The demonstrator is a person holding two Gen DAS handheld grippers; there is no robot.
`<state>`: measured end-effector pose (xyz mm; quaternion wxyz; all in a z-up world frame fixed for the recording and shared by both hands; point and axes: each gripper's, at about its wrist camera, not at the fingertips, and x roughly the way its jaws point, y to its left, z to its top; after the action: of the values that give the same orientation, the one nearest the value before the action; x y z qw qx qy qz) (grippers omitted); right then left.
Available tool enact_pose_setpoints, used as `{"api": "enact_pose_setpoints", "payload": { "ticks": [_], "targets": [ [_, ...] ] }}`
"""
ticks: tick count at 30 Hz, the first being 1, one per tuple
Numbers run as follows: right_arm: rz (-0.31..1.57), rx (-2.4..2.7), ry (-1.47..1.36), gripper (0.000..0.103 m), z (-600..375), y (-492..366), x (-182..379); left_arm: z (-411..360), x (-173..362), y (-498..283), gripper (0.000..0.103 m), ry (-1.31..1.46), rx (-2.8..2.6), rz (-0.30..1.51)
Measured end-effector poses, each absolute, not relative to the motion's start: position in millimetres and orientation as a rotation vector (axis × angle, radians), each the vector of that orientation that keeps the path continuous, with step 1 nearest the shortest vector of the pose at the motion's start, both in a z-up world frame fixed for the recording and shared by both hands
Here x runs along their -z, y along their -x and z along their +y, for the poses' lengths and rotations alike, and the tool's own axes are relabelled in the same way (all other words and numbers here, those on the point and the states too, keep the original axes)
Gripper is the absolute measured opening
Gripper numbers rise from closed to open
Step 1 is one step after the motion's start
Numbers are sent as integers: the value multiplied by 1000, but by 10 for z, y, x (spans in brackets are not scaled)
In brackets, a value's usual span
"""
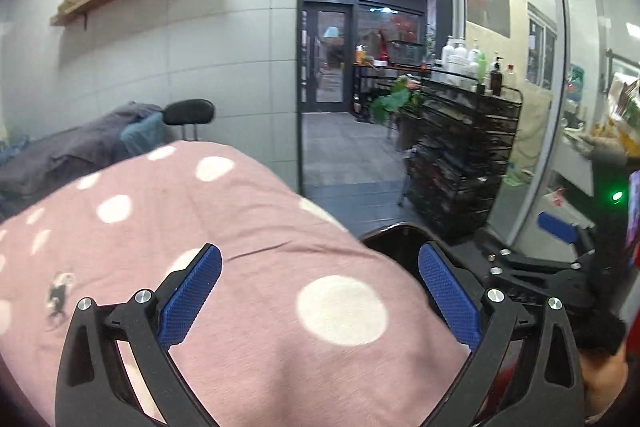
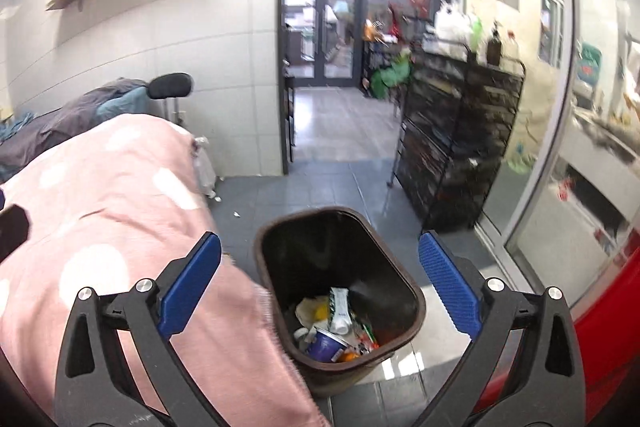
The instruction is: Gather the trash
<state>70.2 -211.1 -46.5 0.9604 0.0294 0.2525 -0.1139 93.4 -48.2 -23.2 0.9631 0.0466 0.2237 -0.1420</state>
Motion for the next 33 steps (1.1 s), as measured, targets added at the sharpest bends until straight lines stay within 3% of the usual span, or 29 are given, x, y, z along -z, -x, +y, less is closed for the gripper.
{"api": "enact_pose_setpoints", "payload": {
  "ticks": [13, 33],
  "targets": [
    [355, 164, 18, 97, -1699, -269, 207, 98, 198, -572, 97, 17, 144, 374],
    [309, 132, 39, 98, -1462, -9, 132, 221, 183, -366, 97, 34, 96, 332]
  ]
}}
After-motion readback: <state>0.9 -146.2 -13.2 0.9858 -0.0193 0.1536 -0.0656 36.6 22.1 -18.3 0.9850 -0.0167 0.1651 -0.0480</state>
